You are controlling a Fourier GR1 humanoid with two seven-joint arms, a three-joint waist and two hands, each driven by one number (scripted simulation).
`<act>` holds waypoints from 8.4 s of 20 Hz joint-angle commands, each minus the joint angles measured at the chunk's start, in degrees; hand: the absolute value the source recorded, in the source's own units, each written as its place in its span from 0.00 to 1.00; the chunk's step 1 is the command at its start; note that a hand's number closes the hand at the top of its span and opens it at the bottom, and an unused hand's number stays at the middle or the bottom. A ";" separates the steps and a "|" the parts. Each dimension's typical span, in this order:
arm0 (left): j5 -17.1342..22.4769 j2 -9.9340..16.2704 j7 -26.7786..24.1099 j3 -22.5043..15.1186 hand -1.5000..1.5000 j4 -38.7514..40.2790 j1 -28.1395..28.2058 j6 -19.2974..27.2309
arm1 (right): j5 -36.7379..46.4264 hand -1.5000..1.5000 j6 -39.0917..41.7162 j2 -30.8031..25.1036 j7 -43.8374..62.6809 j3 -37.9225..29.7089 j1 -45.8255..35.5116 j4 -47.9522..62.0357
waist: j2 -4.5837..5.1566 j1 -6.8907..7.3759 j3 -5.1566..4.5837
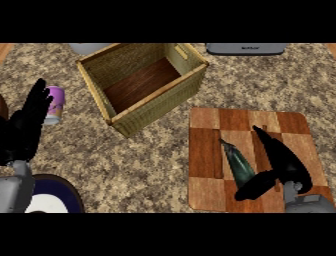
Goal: Pick the eggplant from the cutting board and place it in the basket
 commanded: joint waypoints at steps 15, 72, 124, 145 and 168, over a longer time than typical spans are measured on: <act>-2.39 -2.23 -0.49 0.54 0.50 0.87 -0.09 -0.67 | 4.03 0.00 1.86 6.05 -6.68 0.24 -2.77 13.19 | 0.14 0.30 0.04; -4.90 -6.43 2.24 -7.07 0.50 4.72 -11.70 -2.98 | 32.09 1.00 -55.01 13.32 26.74 1.91 -69.76 40.08 | 1.62 12.49 -0.67; -4.14 -5.43 0.86 -4.21 0.50 5.20 -9.94 -2.36 | 40.48 1.00 -31.07 13.33 23.57 -1.65 -97.39 94.25 | 2.30 9.43 -0.39; -4.23 -4.32 1.95 -3.16 0.50 4.33 -10.49 -2.17 | 35.16 1.00 -23.39 13.32 23.30 -6.53 -93.64 93.94 | 2.20 8.48 -0.27; -3.42 -3.95 0.34 -2.29 0.50 3.19 -7.10 -3.05 | 31.88 1.00 -19.90 13.32 22.56 -8.97 -87.75 92.77 | 1.94 7.92 -0.16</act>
